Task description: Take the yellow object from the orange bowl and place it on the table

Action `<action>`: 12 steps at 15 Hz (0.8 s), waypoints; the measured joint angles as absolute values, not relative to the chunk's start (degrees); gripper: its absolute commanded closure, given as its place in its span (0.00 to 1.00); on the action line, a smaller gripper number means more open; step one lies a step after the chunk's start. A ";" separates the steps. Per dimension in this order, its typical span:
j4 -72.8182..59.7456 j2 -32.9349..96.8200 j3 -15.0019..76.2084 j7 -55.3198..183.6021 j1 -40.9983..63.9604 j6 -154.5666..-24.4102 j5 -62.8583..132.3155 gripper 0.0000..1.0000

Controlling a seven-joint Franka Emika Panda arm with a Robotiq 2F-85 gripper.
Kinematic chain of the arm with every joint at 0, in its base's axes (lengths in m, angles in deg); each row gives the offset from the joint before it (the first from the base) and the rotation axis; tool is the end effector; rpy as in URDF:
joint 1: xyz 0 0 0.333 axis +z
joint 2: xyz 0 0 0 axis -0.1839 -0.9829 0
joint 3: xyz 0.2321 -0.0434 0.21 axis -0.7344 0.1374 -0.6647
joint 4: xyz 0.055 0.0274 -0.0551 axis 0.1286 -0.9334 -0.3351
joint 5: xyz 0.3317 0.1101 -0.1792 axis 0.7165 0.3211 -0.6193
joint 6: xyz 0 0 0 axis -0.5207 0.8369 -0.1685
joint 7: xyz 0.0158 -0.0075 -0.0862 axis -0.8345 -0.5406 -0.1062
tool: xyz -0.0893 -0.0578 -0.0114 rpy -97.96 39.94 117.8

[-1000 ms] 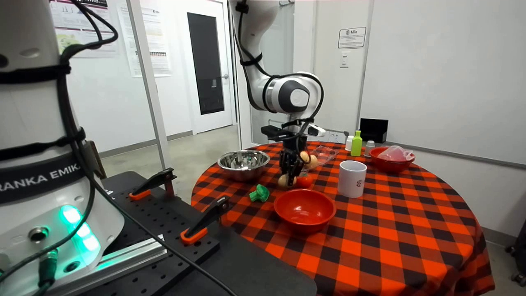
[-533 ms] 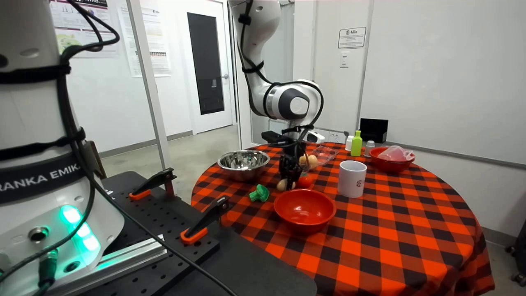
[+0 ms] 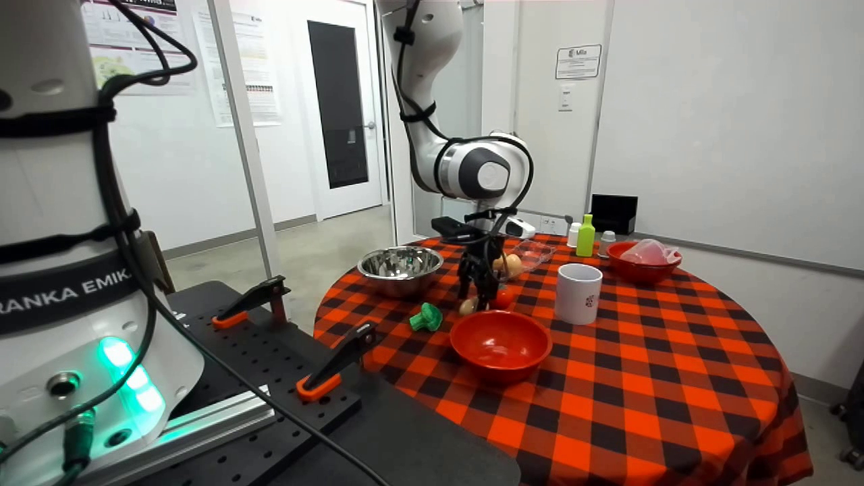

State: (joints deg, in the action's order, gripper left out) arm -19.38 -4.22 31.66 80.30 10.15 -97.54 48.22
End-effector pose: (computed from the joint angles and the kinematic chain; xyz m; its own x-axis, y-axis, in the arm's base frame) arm 0.5768 -0.0586 0.0103 0.7986 -0.5523 -0.2393 -0.5482 -0.8315 0.0897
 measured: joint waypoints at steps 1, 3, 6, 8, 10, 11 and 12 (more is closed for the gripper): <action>-19.38 -4.18 31.66 80.30 10.10 -97.59 48.37 0.00; -19.39 -3.94 31.66 80.30 10.05 -97.81 48.50 0.00; -19.96 -2.58 31.66 80.30 10.08 -98.98 48.50 0.00; -20.97 -0.77 31.71 80.30 10.16 -99.80 48.50 0.00; -22.77 1.97 32.08 80.30 10.55 -100.47 48.41 0.00; -23.83 3.55 32.37 80.30 10.86 -100.54 48.20 0.00; -24.95 5.21 32.61 80.30 11.16 -100.54 48.01 0.00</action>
